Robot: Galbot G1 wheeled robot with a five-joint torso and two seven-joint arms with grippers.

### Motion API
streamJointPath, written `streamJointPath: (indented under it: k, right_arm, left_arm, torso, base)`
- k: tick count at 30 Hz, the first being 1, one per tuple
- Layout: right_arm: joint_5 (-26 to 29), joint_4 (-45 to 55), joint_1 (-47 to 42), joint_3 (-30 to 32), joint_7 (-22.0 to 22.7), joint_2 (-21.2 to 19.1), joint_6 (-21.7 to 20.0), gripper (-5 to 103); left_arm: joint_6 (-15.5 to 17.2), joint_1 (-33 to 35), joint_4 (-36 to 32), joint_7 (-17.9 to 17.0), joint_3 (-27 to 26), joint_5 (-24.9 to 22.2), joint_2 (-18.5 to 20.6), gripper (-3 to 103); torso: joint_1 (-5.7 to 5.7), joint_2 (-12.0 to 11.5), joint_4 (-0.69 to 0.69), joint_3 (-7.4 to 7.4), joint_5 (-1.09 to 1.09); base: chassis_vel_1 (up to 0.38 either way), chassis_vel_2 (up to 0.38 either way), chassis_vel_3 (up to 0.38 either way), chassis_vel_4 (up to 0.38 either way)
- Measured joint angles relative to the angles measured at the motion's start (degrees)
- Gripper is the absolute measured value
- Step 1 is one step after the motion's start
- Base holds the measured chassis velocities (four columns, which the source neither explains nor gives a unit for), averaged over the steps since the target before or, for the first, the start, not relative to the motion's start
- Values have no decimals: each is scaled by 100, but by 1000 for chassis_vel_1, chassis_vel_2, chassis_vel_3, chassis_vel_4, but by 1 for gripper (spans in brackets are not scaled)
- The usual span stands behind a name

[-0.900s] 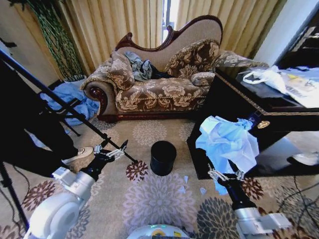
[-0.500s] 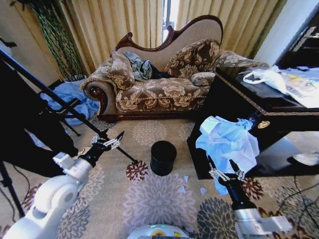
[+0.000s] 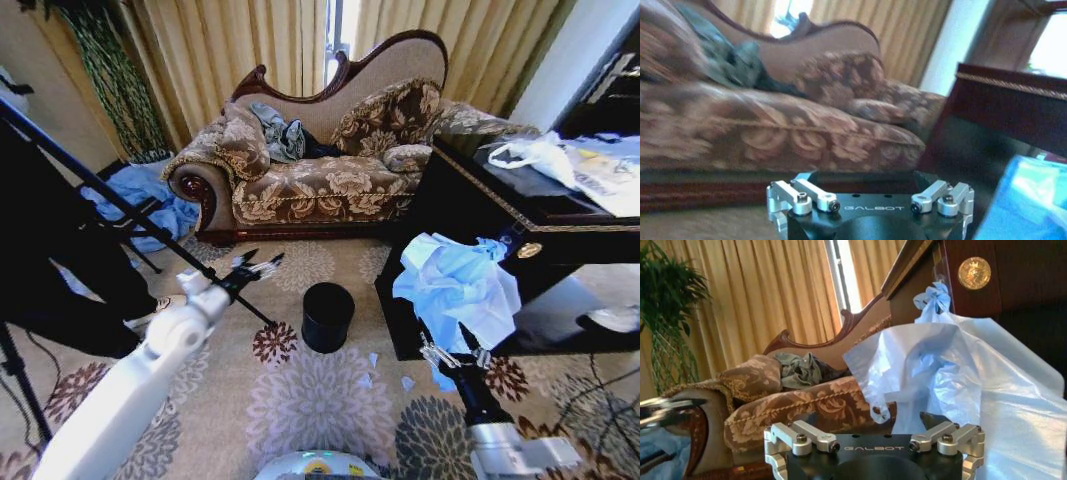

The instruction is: Place a garbage bag over the trash bin.

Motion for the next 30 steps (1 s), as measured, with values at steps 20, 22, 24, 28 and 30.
streamJointPath:
  k: [20, 22, 24, 28, 30]
  right_arm:
    - [-275, -211, -184, 45, 38, 220, 84, 100]
    - [-297, -221, -198, 45, 40, 243, 83, 100]
    - [-301, -221, -206, 48, 42, 245, 82, 100]
    - [-296, -253, -219, 102, 58, 204, 88, 100]
    - [-289, -290, -211, 123, 64, 189, 104, 100]
  left_arm:
    - [1107, -2617, 2265, -1564, 2545, -2562, -2916, 95]
    - [1184, -2689, 2505, -1669, 2620, -2883, -3313, 95]
    - [1242, -2694, 2583, -1744, 2628, -3016, -3485, 95]
    - [1446, -2549, 2604, -1956, 2682, -3392, -3755, 94]
    - [1518, -2476, 2516, -2056, 2703, -3554, -3817, 94]
  torso:
    - [-1, 0, 0, -1, 1]
    - [-1, 0, -1, 0, 2]
    - [-1, 0, -2, -1, 1]
    - [-1, 0, 1, -1, 1]
    - [-1, 0, 2, -1, 0]
  base:
    - [0, 0, 0, 0]
    - [0, 0, 0, 0]
    - [0, 0, 0, 0]
    - [0, 0, 0, 0]
    - [0, 0, 0, 0]
